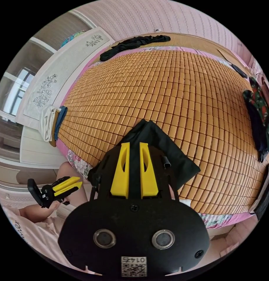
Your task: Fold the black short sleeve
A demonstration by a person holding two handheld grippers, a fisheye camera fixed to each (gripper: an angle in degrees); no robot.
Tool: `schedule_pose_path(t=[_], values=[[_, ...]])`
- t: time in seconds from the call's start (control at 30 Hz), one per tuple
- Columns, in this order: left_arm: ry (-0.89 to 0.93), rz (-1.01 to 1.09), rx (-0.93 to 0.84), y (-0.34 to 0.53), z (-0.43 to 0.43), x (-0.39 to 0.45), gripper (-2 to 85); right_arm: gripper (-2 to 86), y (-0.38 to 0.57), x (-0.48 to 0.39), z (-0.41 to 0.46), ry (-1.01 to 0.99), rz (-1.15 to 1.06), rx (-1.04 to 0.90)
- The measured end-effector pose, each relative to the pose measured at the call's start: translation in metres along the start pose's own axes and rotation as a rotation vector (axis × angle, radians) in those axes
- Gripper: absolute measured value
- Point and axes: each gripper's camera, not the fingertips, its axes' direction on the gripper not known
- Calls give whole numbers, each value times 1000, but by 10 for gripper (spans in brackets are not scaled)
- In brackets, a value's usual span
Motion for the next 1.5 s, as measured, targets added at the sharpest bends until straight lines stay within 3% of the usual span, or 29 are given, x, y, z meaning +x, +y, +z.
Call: schedule_pose_path(t=[0.13, 0.4, 0.6, 0.8, 1.03, 1.17, 1.5], values=[[-33, -18, 4, -35, 9, 4, 95, 69, -36, -16, 41, 140, -63, -14], [3, -22, -122, -93, 47, 15, 129, 129, -94, -45, 157, 90, -108, -147], [28, 58, -113, -110, 29, 45, 90, 85, -107, -74, 217, 216, -135, -193], [31, 96, -95, -126, 1, 67, 28, 10, -95, -81, 219, 150, -127, -152], [80, 249, 130, -113, -148, 101, 14, 3, -24, -85, 110, -46, -96, 135], [85, 228, 265, -95, -248, 97, 17, 3, 0, -118, 60, -90, -139, 233], [-156, -13, 551, -17, -456, -15, 26, 5, -19, -355, 27, -247, -510, 335]])
